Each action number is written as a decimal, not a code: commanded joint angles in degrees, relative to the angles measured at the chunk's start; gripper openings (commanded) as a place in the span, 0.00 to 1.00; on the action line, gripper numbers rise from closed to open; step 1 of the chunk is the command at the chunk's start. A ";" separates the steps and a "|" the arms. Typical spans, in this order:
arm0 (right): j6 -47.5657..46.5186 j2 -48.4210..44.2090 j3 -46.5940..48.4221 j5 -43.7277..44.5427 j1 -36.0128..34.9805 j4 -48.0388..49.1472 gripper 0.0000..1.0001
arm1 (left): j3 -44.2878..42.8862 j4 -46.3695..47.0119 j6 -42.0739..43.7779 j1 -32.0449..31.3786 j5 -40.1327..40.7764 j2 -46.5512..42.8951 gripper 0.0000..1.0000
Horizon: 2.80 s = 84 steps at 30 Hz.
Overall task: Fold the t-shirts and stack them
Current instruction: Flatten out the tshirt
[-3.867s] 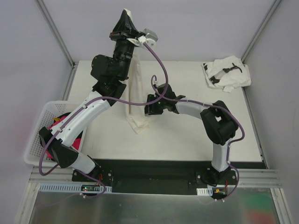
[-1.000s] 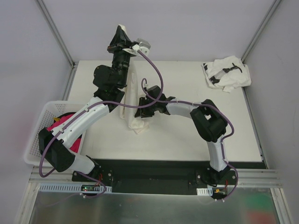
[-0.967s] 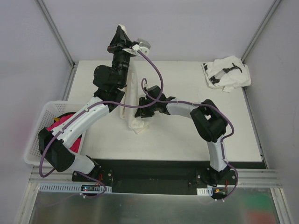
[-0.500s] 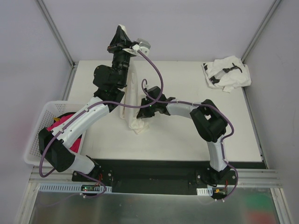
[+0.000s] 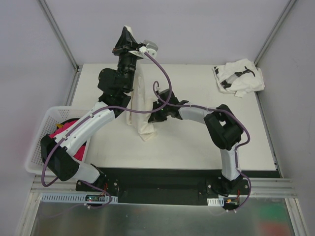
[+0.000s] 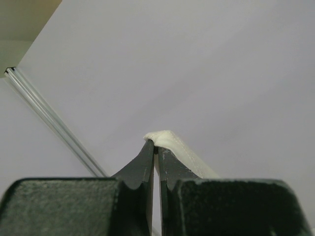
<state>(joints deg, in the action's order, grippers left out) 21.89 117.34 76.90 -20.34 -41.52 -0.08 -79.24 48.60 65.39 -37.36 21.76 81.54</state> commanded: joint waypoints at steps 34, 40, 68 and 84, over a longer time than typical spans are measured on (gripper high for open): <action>-61.08 -35.84 37.55 53.56 21.13 3.21 0.01 | -18.57 0.45 1.50 3.09 -0.93 -4.54 0.00; -67.14 -42.19 31.55 47.77 21.30 18.96 0.01 | -20.07 0.01 2.29 3.00 -3.65 -7.36 0.00; -62.06 -49.13 37.71 35.19 19.90 15.02 0.01 | -35.10 -15.37 -5.09 2.82 -12.18 -12.54 0.00; -61.09 -55.82 27.86 22.65 19.90 49.69 0.01 | -36.24 -11.70 -10.01 2.82 -29.65 -16.41 0.00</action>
<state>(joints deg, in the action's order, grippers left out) -39.05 60.84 104.53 8.51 -21.52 29.08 -113.06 29.50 57.04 -34.79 1.54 66.06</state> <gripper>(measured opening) 0.030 0.009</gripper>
